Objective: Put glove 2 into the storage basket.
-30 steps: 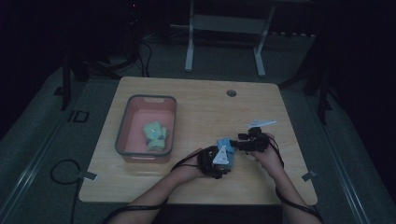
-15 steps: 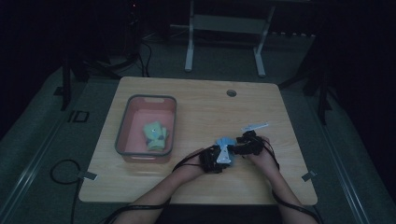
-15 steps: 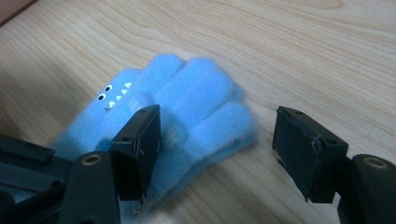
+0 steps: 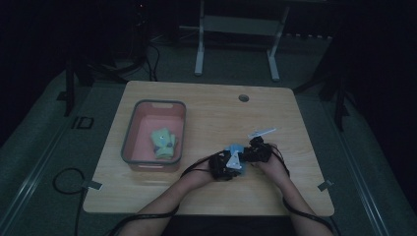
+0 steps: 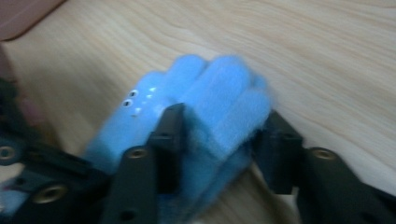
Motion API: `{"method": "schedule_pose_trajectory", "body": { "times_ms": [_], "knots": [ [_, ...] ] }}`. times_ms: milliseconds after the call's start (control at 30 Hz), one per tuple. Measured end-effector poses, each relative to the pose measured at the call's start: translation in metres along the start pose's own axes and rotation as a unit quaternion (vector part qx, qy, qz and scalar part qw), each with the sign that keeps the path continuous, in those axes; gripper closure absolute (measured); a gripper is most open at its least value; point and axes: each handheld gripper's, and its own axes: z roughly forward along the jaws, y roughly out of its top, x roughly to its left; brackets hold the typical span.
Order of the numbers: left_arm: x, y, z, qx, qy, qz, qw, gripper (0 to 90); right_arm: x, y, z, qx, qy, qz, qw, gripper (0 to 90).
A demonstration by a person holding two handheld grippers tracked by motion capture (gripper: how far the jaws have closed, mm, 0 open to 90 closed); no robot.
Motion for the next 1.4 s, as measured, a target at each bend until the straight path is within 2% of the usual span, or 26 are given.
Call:
{"method": "schedule_pose_trajectory", "body": {
  "times_ms": [167,200,367,567,700,900,1333,1400],
  "knots": [
    [0.002,-0.002,-0.002,-0.001,-0.007,-0.011,0.9999,74.5,0.005,0.002,0.005,0.005,0.022,0.005,0.9997,71.0],
    [0.003,-0.001,-0.002,-0.001,-0.009,-0.018,0.9998,74.7,0.006,0.003,0.005,0.006,0.021,0.006,0.9997,72.1],
    [0.004,0.002,-0.007,0.006,-0.004,-0.022,0.9997,75.9,0.007,0.005,0.003,0.003,0.015,0.012,0.9998,76.0],
    [0.006,0.01,-0.021,0.011,0.005,-0.01,0.9999,75.9,0.01,0.012,-0.005,-0.005,0.012,0.012,0.9998,76.6],
    [0.006,0.017,-0.032,0.013,0.01,0.0,0.9999,75.9,0.01,0.016,-0.013,-0.02,0.026,0.018,0.9993,76.7],
    [0.01,0.024,-0.046,0.019,0.011,0.01,0.9997,75.9,0.015,0.024,-0.021,-0.035,0.03,0.019,0.9987,76.6],
    [0.018,0.035,-0.076,0.03,0.019,0.023,0.9991,75.9,0.029,0.049,-0.033,-0.046,0.031,0.0,0.9985,76.8],
    [0.02,0.037,-0.083,0.031,0.022,0.025,0.999,75.8,0.033,0.057,-0.036,-0.049,0.031,-0.005,0.9983,76.9]
  ]
}}
